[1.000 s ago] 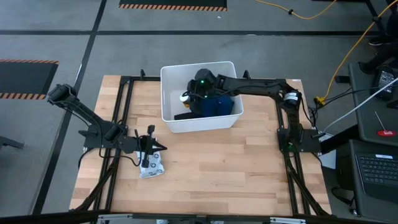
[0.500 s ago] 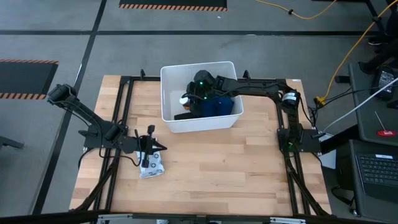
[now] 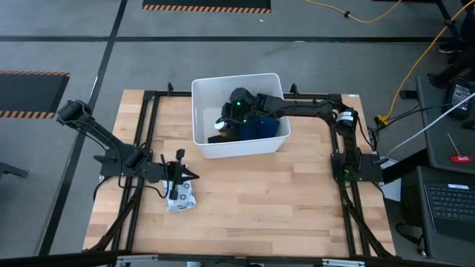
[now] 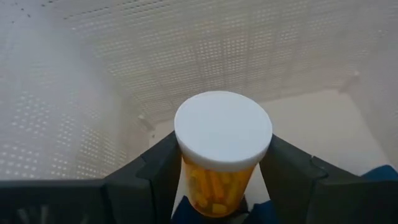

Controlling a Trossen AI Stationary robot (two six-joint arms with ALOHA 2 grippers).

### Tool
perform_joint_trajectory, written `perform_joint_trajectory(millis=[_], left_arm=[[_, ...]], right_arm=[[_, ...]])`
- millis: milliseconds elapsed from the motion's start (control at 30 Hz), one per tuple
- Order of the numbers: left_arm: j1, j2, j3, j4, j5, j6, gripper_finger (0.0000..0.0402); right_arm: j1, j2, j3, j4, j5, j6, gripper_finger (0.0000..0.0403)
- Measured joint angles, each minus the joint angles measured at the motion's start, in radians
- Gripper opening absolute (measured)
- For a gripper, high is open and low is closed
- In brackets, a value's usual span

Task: Pick & place medical supplies in basket/bin
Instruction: Put the orange pill bottle into the white bin, then put the white mailer bag into the white bin

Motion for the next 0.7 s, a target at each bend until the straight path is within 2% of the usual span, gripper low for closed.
perform_joint_trajectory(millis=[300, 567, 700], left_arm=[[0.000, 0.000, 0.000, 0.000, 0.000, 0.000, 0.0004], [0.000, 0.000, 0.000, 0.000, 0.000, 0.000, 0.0004], [0.000, 0.000, 0.000, 0.000, 0.000, 0.000, 0.0004]], right_arm=[[0.004, 0.000, 0.000, -0.019, 0.001, -0.017, 0.0199], [0.004, 0.000, -0.005, -0.050, 0.001, -0.015, 0.0249], [0.004, 0.000, -0.005, -0.047, 0.001, -0.020, 0.0261]])
